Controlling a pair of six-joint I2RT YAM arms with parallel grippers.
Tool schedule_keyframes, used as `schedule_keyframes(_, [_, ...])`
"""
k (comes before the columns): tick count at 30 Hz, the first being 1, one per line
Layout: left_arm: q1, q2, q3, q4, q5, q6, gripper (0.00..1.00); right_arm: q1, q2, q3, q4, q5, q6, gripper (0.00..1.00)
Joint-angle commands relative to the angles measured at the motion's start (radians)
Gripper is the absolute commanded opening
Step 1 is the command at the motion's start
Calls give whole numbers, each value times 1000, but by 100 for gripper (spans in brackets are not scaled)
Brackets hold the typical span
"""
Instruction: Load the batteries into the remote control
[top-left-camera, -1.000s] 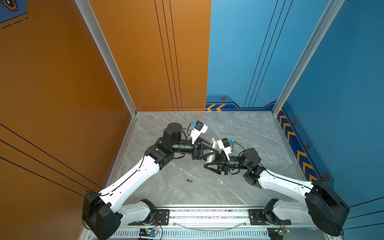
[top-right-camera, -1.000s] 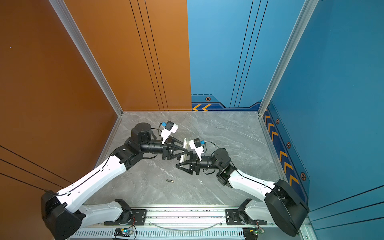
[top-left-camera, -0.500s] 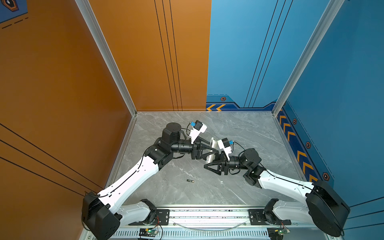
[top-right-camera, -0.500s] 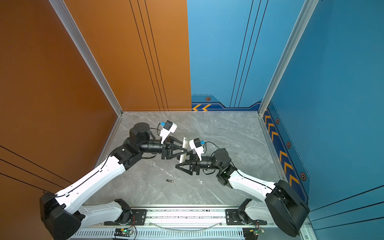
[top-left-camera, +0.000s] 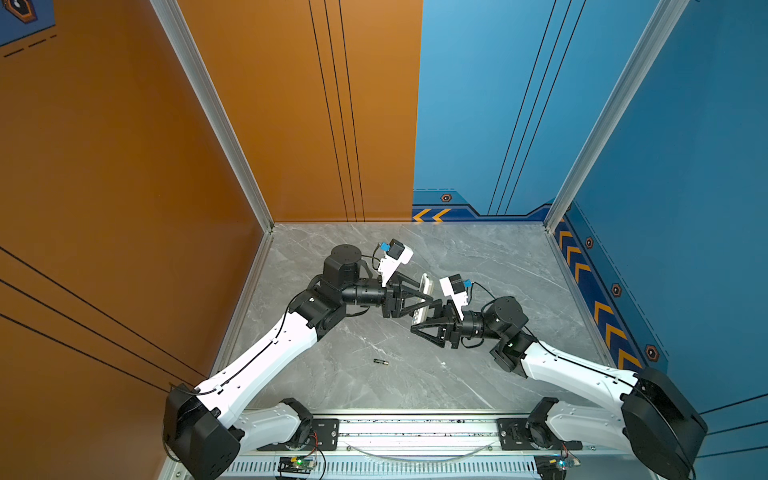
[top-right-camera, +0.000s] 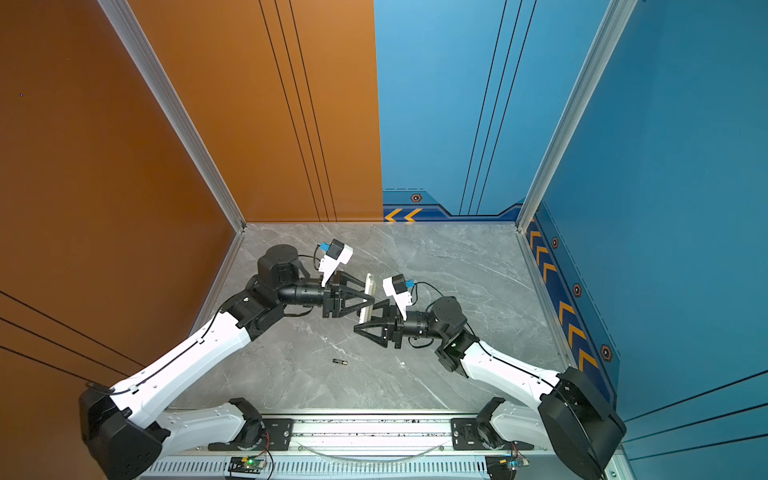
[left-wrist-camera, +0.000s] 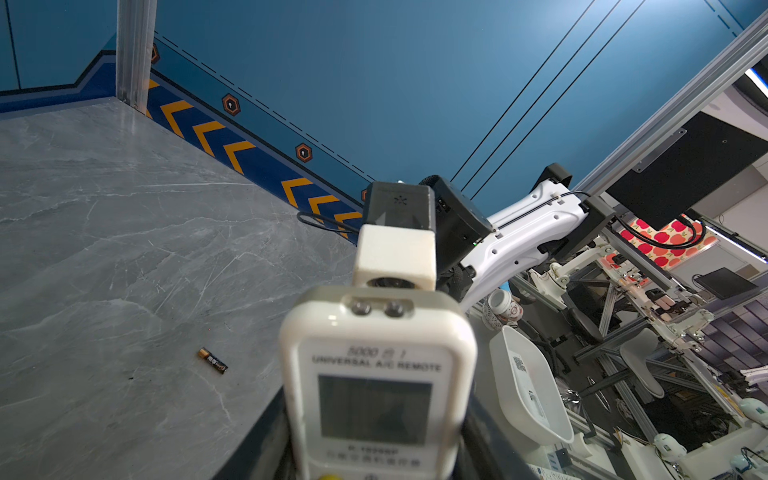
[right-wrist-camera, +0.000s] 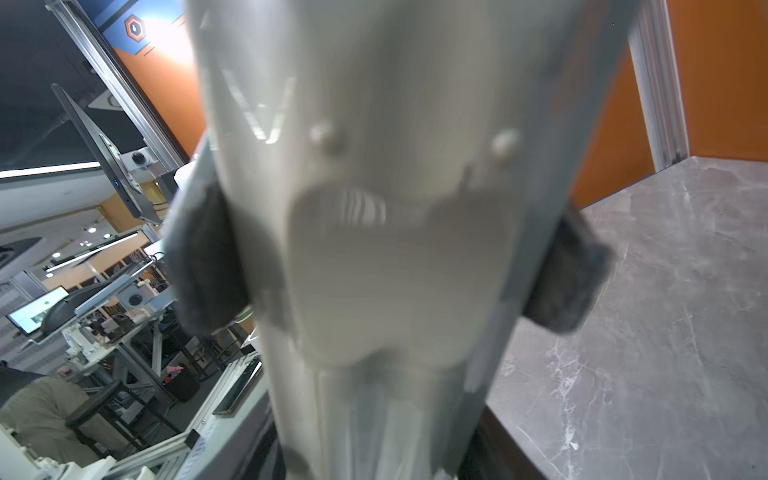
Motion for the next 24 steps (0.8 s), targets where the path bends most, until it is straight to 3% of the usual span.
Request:
schedule_keyframes(1, [13, -11, -1, 26, 26, -4, 16, -3, 3, 18, 11, 5, -6, 47])
schedule_keyframes(6, [19, -5, -1, 26, 21, -4, 16, -35, 6, 29, 11, 1, -4, 30])
schedule_keyframes(8, [21, -6, -3, 26, 11, -4, 21, -43, 7, 29, 10, 9, -3, 22])
schedule_keyframes(13, [39, -12, 3, -24, -98, 8, 75, -62, -4, 30, -41, 43, -19, 12])
schedule_keyframes(16, [41, -19, 25, -95, -196, 31, 98, -67, -36, 48, -189, 105, -92, 3])
schedule_keyframes(21, [15, -65, 35, -147, -303, 49, 98, -58, -124, 85, -504, 305, -255, 0])
schedule_keyframes(24, [-9, -100, 33, -206, -397, 68, 98, -50, -173, 87, -598, 410, -303, 0])
